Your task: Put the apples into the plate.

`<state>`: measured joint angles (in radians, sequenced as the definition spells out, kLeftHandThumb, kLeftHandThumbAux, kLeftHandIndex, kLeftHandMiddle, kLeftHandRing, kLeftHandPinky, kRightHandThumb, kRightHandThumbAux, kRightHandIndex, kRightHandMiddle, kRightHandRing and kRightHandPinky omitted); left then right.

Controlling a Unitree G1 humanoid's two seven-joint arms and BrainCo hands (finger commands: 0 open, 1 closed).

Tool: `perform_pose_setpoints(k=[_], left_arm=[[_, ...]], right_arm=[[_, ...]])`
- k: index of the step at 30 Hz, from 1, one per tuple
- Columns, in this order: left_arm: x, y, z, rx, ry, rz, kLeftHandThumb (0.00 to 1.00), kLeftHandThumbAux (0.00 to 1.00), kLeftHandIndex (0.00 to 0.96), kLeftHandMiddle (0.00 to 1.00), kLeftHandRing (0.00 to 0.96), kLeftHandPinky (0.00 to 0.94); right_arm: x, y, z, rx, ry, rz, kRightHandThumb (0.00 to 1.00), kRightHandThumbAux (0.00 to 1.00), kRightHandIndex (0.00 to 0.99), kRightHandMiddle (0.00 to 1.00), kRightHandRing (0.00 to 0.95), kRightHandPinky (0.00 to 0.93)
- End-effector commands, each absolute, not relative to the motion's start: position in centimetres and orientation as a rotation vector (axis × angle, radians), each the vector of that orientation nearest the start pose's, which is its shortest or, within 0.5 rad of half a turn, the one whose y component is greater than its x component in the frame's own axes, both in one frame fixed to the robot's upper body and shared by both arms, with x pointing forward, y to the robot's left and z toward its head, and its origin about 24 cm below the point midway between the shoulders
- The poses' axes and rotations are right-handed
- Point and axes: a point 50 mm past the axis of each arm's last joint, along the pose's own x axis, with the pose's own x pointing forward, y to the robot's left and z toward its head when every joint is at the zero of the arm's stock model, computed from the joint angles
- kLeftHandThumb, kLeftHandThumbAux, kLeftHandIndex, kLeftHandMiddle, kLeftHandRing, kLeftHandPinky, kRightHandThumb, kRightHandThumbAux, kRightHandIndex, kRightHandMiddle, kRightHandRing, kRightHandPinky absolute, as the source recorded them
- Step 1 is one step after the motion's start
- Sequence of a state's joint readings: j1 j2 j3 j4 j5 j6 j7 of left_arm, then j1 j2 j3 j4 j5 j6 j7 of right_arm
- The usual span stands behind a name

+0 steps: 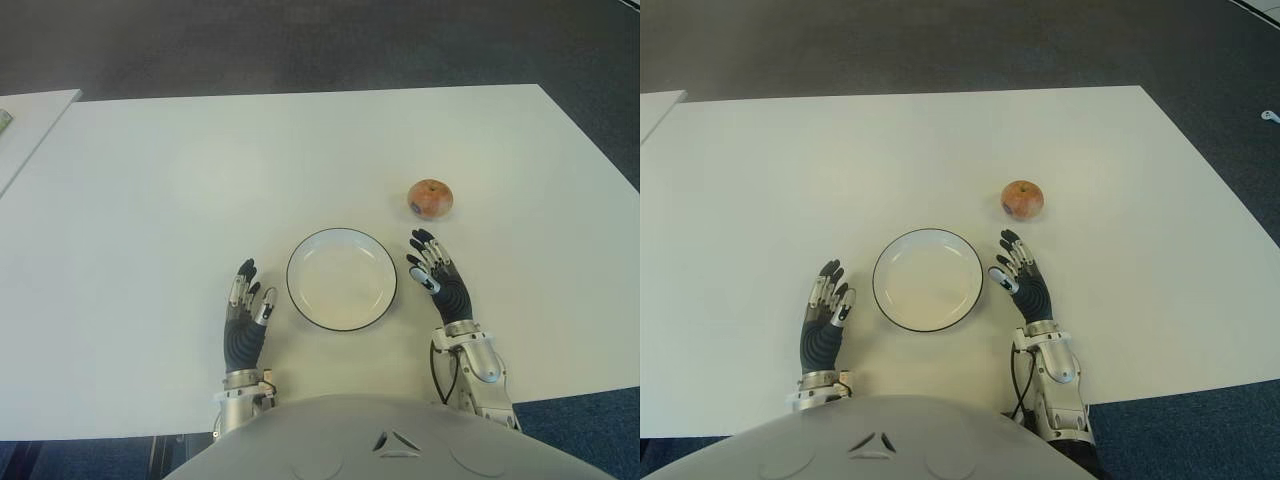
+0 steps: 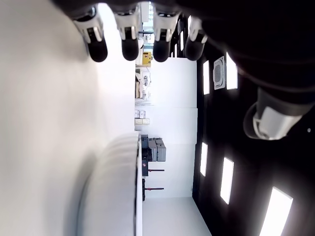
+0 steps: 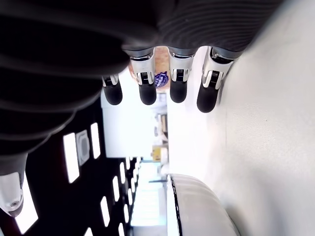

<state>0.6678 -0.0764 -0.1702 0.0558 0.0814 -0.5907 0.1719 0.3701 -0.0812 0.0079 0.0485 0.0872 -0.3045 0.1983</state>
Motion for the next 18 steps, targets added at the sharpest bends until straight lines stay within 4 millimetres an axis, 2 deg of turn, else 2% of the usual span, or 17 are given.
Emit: perform_pose_setpoints(k=[1, 10, 13, 18], left_arm=[[9.1, 13.1, -3.4, -0.040, 0.168, 0.212, 0.021, 0.484, 0.000, 0.000, 0.000, 0.000], [9.3, 13.0, -3.4, -0.043, 0.154, 0.204, 0.014, 0.481, 0.000, 0.000, 0.000, 0.000], [9.3, 12.9, -3.5, -0.042, 0.156, 0.204, 0.008, 0.481, 0.000, 0.000, 0.000, 0.000], [9.3, 12.9, -3.5, -0.040, 0.162, 0.206, 0.009, 0.480, 0.000, 0.000, 0.000, 0.000]], right_arm=[[15.7, -17.5, -2.5, 0.025, 0.183, 0.097, 0.166, 0.524, 0.000, 0.000, 0.000, 0.000], [16.1, -17.4, -1.3, 0.068, 0.111, 0.129, 0.180, 0.548, 0.000, 0.000, 0.000, 0.000], [16.2, -17.2, -0.2, 0.045, 0.061, 0.138, 0.184, 0.549, 0.000, 0.000, 0.000, 0.000], [16.8, -17.5, 1.7, -0.182, -0.067, 0.183, 0.182, 0.575, 0.000, 0.000, 0.000, 0.000]])
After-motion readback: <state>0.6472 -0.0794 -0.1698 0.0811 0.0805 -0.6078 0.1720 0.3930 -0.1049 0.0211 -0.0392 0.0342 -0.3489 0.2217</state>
